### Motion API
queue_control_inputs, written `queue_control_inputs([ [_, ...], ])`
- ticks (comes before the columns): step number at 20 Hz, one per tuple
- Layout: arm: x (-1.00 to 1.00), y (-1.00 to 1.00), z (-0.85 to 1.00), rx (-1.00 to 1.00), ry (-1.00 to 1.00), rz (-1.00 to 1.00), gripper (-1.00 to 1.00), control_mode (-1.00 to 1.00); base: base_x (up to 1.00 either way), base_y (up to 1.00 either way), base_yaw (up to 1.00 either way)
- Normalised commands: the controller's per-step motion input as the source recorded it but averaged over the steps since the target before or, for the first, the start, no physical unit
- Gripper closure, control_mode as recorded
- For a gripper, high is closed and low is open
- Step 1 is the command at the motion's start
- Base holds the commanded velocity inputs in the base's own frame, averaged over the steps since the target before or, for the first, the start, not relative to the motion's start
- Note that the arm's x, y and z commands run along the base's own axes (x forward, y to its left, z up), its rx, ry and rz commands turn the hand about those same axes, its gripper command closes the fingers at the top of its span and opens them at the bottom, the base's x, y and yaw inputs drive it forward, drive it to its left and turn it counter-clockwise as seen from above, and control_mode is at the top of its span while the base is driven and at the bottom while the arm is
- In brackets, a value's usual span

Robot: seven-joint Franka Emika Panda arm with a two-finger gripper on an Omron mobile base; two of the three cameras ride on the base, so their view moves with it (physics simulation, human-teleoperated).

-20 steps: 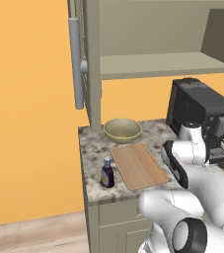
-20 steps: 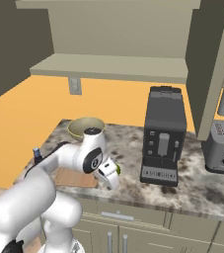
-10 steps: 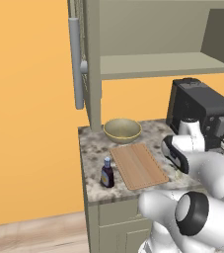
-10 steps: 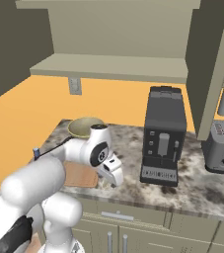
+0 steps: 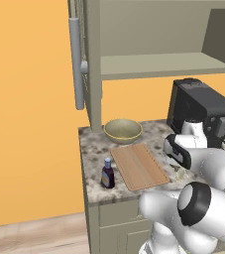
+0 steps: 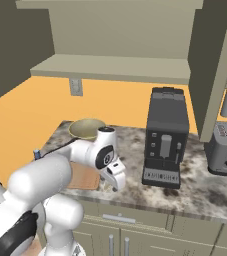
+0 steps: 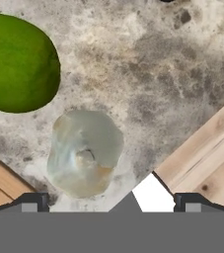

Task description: Open the cabinet. Place the bowl and condiment on the counter. Then place the lime and garlic on the cutting board.

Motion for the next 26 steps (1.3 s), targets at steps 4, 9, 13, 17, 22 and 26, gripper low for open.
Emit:
queue_control_inputs([
  [4,0.00,0.00,-0.06,0.01,-0.07,-0.04,-1.00,-1.00,0.00,0.00,0.00],
  [9,0.00,0.01,0.00,0.00,-0.09,-0.01,-1.00,-1.00,0.00,0.00,0.00],
  [13,0.00,0.06,-0.01,0.00,-0.04,0.00,-1.00,-1.00,0.00,0.00,0.00],
  [17,0.10,0.15,-0.03,0.00,0.00,0.00,-1.00,-1.00,0.00,0.00,0.00],
  [22,0.03,0.06,-0.06,-0.01,0.00,0.00,-1.00,-1.00,0.00,0.00,0.00],
  [26,0.01,0.00,-0.15,-0.04,0.00,-0.02,-1.00,-1.00,0.00,0.00,0.00],
])
